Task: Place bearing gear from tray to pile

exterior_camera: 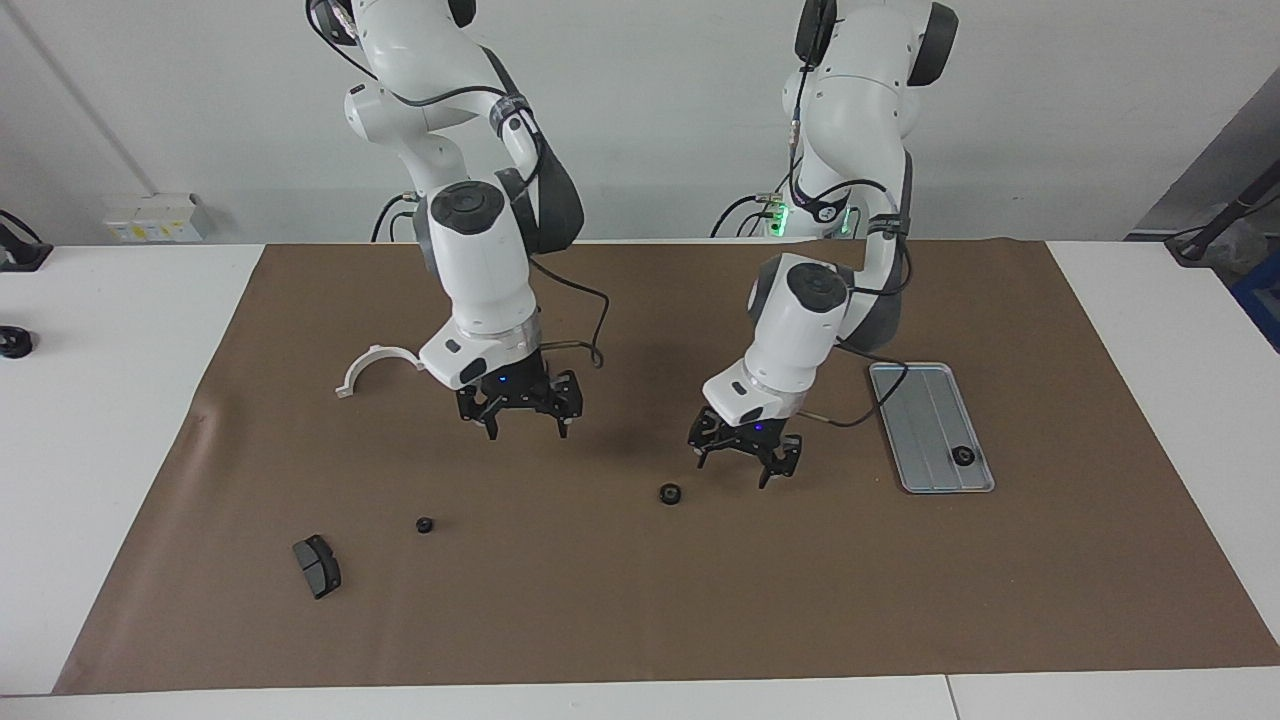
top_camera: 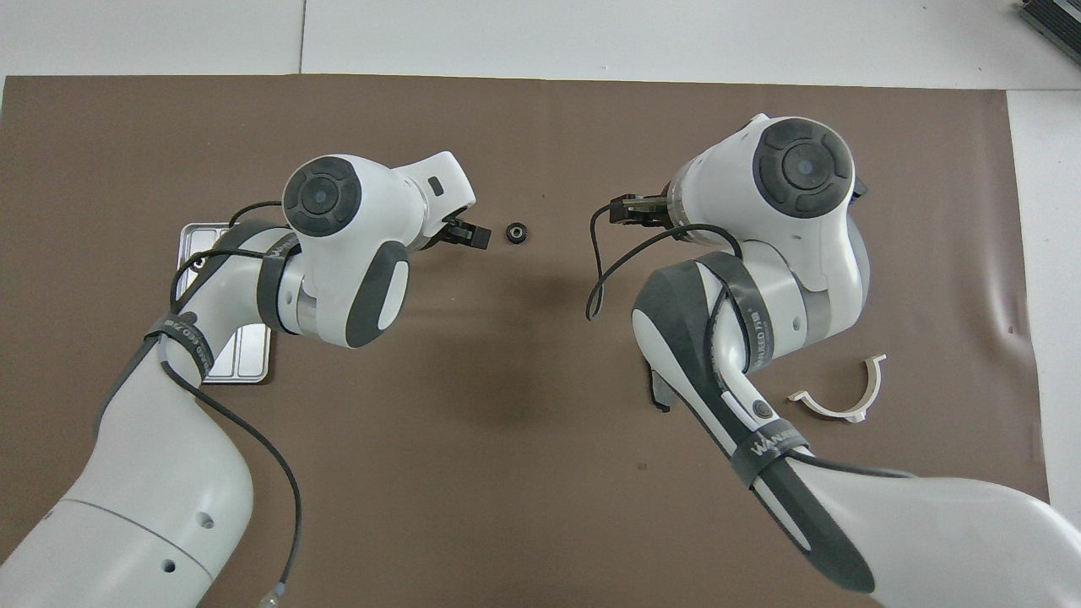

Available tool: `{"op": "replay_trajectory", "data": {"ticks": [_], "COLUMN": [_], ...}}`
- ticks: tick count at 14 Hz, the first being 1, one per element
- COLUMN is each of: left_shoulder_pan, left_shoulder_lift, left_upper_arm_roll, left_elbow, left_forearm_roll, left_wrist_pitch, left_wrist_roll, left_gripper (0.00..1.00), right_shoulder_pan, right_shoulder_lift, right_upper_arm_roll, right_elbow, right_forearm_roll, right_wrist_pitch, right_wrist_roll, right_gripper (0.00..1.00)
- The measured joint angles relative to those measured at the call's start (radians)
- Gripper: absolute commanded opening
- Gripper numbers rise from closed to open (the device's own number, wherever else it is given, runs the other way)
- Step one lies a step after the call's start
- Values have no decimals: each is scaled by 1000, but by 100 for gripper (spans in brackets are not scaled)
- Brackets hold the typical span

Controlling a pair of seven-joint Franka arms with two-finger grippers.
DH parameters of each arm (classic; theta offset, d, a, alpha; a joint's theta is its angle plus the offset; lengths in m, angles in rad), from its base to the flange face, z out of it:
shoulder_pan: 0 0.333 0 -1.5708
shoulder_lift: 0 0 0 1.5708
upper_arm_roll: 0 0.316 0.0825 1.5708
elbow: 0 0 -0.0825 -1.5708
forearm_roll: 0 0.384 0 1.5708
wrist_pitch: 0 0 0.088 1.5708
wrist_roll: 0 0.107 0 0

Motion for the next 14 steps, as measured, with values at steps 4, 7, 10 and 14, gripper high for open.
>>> {"op": "replay_trajectory", "data": {"ticks": [4,7,10,14], "left_shoulder_pan": [130,237,310,372], "left_shoulder_lift": [-79,-101,-104,-117], "left_upper_arm_roll": [7,10,26,39], "left_elbow": [-19,-33,-62,-168], "left_forearm_roll": [0,1,27,34], "left_wrist_pitch": [-184,-250,-249,-80], "left_wrist_roll": [3,7,10,10], "left_gripper": [100,100,100,100], "right_shoulder_pan": [71,143,161,164], "right_shoulder_lift": [116,250,342,385], "right_upper_arm_roll": [28,28,27,26], "right_elbow": [94,193,249,259], "right_forearm_roll": [0,-2,-11,-85], "right_wrist_pitch": [18,97,182,222], "right_wrist_roll": [81,157,160,160], "right_gripper": [100,100,100,100]}}
